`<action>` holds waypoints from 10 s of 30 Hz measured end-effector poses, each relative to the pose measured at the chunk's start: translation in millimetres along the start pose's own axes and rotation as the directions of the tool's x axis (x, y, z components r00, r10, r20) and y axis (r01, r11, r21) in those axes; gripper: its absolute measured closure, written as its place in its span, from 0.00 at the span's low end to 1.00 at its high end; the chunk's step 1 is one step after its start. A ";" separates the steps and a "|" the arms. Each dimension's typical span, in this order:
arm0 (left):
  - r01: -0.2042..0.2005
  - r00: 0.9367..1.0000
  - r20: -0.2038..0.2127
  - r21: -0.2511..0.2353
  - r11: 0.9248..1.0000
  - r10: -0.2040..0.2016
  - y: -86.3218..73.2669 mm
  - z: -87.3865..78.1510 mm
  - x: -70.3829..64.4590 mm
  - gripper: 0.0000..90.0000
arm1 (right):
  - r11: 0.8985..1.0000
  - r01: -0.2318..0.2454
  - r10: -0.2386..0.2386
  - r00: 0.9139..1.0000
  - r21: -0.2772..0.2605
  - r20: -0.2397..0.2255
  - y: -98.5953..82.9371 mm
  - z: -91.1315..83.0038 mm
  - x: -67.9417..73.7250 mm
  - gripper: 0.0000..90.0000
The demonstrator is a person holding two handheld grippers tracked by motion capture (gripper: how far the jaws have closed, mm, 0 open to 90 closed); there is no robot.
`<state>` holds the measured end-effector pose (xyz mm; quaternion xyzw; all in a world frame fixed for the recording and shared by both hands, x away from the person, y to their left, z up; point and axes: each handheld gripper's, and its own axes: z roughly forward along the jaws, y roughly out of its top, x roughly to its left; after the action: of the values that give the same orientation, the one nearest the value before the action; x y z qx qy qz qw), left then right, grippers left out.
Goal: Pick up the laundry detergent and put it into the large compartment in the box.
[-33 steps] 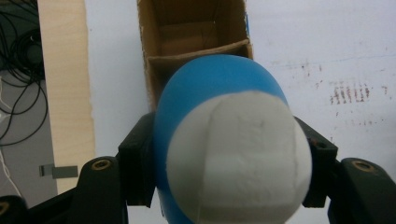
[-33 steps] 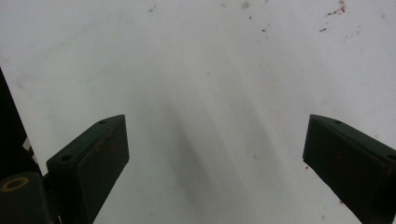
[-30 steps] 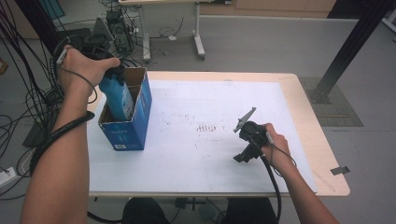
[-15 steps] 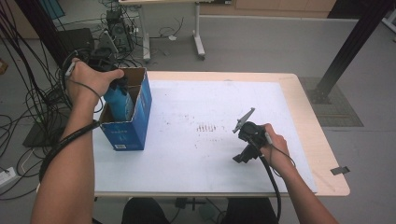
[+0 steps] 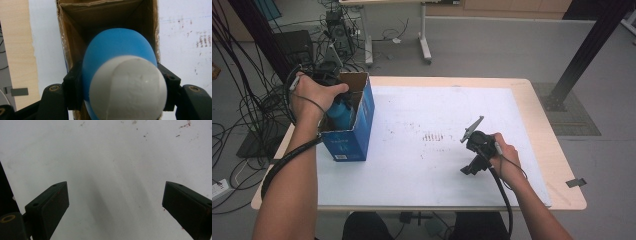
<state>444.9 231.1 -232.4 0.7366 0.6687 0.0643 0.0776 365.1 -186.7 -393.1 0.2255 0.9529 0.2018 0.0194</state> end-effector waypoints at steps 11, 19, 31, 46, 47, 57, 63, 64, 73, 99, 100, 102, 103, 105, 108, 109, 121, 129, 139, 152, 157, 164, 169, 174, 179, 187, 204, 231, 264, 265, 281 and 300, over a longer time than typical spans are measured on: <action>-0.001 1.000 -0.025 0.021 1.000 0.002 -0.5 11.9 -0.7 0.42 | 1.000 -0.002 0.002 1.000 -0.003 -0.001 -0.6 0.2 -0.4 0.08; -0.009 1.000 -0.018 0.035 0.999 0.010 -3.0 22.1 -3.4 0.42 | 1.000 -0.002 0.002 1.000 -0.002 -0.001 -0.9 0.6 -0.5 0.08; -0.007 1.000 -0.026 0.056 0.998 0.008 -4.5 28.7 -3.4 0.42 | 1.000 -0.005 0.005 1.000 -0.005 -0.005 -2.7 1.8 -0.7 0.08; 0.001 1.000 -0.021 0.049 0.999 0.001 -6.0 35.0 -1.8 0.42 | 1.000 -0.006 0.006 1.000 -0.006 -0.009 -2.5 2.8 -0.3 0.08; 0.000 1.000 -0.021 0.049 0.999 0.001 -5.9 35.0 -1.8 0.42 | 1.000 -0.005 0.005 1.000 -0.005 -0.008 -2.6 3.0 -0.4 0.08; 0.003 1.000 -0.016 0.045 0.999 -0.002 -6.4 35.2 -0.4 0.42 | 1.000 -0.003 0.003 1.000 -0.002 -0.006 -1.7 3.0 -0.4 0.08; 0.004 1.000 -0.016 0.045 0.999 -0.003 -6.4 35.2 -0.4 0.42 | 1.000 -0.003 0.003 1.000 0.000 -0.007 -1.3 3.3 -0.1 0.08; 0.005 1.000 -0.015 0.043 0.999 -0.004 -6.5 35.2 -0.3 0.42 | 1.000 -0.001 0.001 1.000 -0.002 -0.006 -1.3 3.3 -0.2 0.08; 0.004 1.000 -0.015 0.043 0.999 -0.004 -6.9 35.2 -0.2 0.42 | 1.000 -0.005 0.005 1.000 -0.001 -0.002 -2.0 2.0 -0.1 0.08; 0.008 1.000 -0.015 0.035 0.999 -0.007 -8.0 35.4 -0.4 0.42 | 1.000 -0.004 0.004 1.000 -0.002 0.000 -0.9 1.4 0.3 0.08; 0.008 1.000 -0.015 0.034 0.999 -0.008 -8.1 35.4 -0.4 0.42 | 1.000 -0.003 0.003 1.000 -0.002 -0.001 -0.8 1.4 0.4 0.08; 0.008 1.000 -0.014 0.033 0.999 -0.008 -8.3 35.3 -0.2 0.42 | 1.000 0.000 0.000 1.000 -0.004 -0.001 -0.7 1.6 0.3 0.08; 0.009 1.000 -0.013 0.032 0.999 -0.009 -8.4 35.3 -0.1 0.42 | 1.000 -0.003 0.003 1.000 -0.002 -0.001 -0.7 1.4 0.4 0.08; 0.010 1.000 -0.013 0.030 0.999 -0.010 -8.6 35.4 0.0 0.42 | 1.000 0.000 0.000 1.000 -0.004 -0.001 -0.7 1.5 0.3 0.08; 0.011 1.000 -0.013 0.030 1.000 -0.010 -8.6 35.3 -0.1 0.42 | 1.000 -0.001 0.001 1.000 -0.004 -0.001 -0.7 1.4 0.2 0.08; 0.009 1.000 -0.013 0.031 0.999 -0.009 -8.5 35.4 -0.1 0.42 | 1.000 0.000 0.000 1.000 -0.004 0.000 -0.7 1.3 0.1 0.08; 0.016 1.000 -0.012 0.025 1.000 -0.016 -9.3 35.3 0.2 0.42 | 1.000 0.000 0.000 1.000 -0.004 -0.001 0.1 1.1 0.7 0.08; 0.014 1.000 -0.013 0.026 1.000 -0.013 -8.9 35.4 0.0 0.42 | 1.000 0.001 -0.001 1.000 -0.007 0.004 0.1 0.7 0.8 0.08; 0.015 1.000 -0.012 0.024 1.000 -0.014 -9.2 35.4 0.1 0.42 | 1.000 0.002 -0.002 1.000 -0.006 0.000 0.6 1.4 0.6 0.08; 0.021 1.000 -0.009 0.020 1.000 -0.021 -9.6 35.4 0.8 0.42 | 1.000 0.001 -0.001 1.000 -0.006 -0.005 1.1 2.3 1.3 0.08; 0.025 1.000 -0.008 0.015 1.000 -0.025 -10.5 35.3 1.5 0.42 | 1.000 0.001 -0.001 1.000 -0.008 -0.004 0.4 1.5 1.1 0.08; 0.023 1.000 -0.006 0.014 1.000 -0.023 -10.5 35.5 1.7 0.42 | 1.000 0.001 -0.001 1.000 -0.009 -0.003 0.3 1.5 1.3 0.08; 0.025 1.000 -0.006 0.016 1.000 -0.025 -9.7 35.9 0.8 0.42 | 1.000 0.002 -0.002 1.000 -0.019 -0.013 0.7 3.2 1.4 0.08; 0.028 1.000 0.000 0.011 1.000 -0.028 -9.7 36.3 0.8 0.41 | 1.000 -0.002 0.002 1.000 -0.022 -0.014 0.4 3.0 0.8 0.08; 0.031 0.999 0.010 0.010 0.999 -0.031 -8.9 35.7 0.1 0.41 | 1.000 -0.007 0.006 1.000 -0.023 -0.016 -0.5 3.0 -0.3 0.08; 0.038 0.999 0.001 -0.001 0.999 -0.038 -6.7 29.2 -0.4 0.37 | 1.000 -0.009 0.008 1.000 -0.024 -0.014 -0.7 2.8 -0.5 0.08; 0.020 1.000 -0.008 -0.044 0.999 -0.021 -9.0 6.2 -6.7 0.35 | 1.000 -0.006 0.006 1.000 -0.026 -0.013 -0.3 1.9 1.5 0.08; -0.054 0.999 -0.004 -0.030 0.998 0.054 -21.7 -45.7 -28.6 0.12 | 1.000 0.014 -0.015 1.000 -0.027 -0.010 4.7 -0.1 4.7 0.08; -0.361 0.927 0.086 -0.060 0.931 0.365 -34.6 -52.0 -125.8 0.06 | 1.000 0.002 -0.002 1.000 -0.030 0.004 -2.1 -8.0 2.0 0.08; -0.367 0.924 0.090 -0.058 0.928 0.371 -35.4 -50.1 -128.4 0.06 | 0.999 0.002 -0.002 1.000 -0.032 0.003 -2.3 -8.3 2.0 0.08; -0.408 0.907 0.100 -0.038 0.912 0.409 -48.9 -2.0 -159.0 0.06 | 0.999 -0.002 0.003 1.000 -0.048 0.030 -3.5 -24.3 6.5 0.08; -0.437 0.898 0.068 0.012 0.900 0.435 -66.1 55.1 -179.7 0.06 | 0.999 0.007 -0.006 1.000 -0.042 0.026 -5.7 -21.0 5.5 0.08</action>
<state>373.9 56.9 -298.0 0.8702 0.4850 0.0476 0.0727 355.1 -196.8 -375.7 0.2245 0.9488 0.2189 0.0372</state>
